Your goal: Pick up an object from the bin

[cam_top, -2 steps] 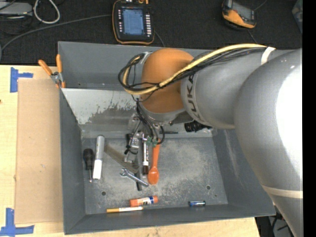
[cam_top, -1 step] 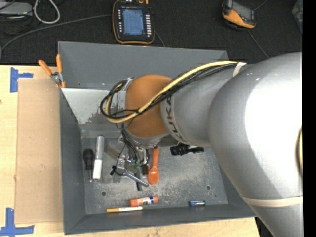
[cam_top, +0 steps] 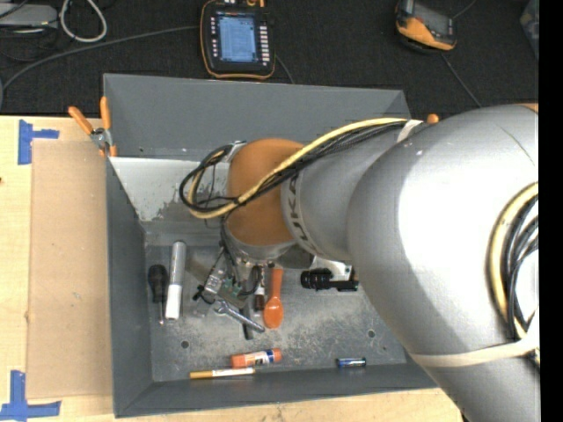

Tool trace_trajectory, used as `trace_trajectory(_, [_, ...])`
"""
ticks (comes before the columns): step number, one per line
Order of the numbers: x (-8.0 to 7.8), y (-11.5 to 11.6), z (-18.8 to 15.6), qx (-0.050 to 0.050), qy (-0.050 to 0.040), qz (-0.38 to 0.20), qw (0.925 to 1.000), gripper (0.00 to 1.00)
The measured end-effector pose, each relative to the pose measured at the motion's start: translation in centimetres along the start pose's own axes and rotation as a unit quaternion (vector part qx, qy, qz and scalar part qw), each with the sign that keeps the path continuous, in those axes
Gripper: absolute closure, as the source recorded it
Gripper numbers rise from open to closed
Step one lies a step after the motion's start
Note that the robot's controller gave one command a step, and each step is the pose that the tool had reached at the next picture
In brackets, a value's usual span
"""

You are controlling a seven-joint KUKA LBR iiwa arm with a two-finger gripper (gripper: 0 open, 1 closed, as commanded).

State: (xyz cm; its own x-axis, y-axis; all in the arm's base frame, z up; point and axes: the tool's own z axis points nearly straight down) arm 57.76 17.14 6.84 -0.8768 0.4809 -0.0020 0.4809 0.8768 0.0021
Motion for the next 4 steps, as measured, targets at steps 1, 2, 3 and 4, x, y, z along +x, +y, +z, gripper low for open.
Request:
trace_trajectory(1, [-1.3,-0.6,-0.2,0.002,0.0074,-0.101,0.9949,1.0])
trace_trajectory(2, [-1.3,-0.6,-0.3,0.002,0.0074,-0.101,0.9949,1.0])
trace_trajectory(3, [-1.1,-0.9,-2.6,0.006,0.0122,-0.101,0.9948,1.0])
trace_trajectory(4, [-1.2,-0.7,-6.2,0.004,0.0094,-0.101,0.9948,1.0])
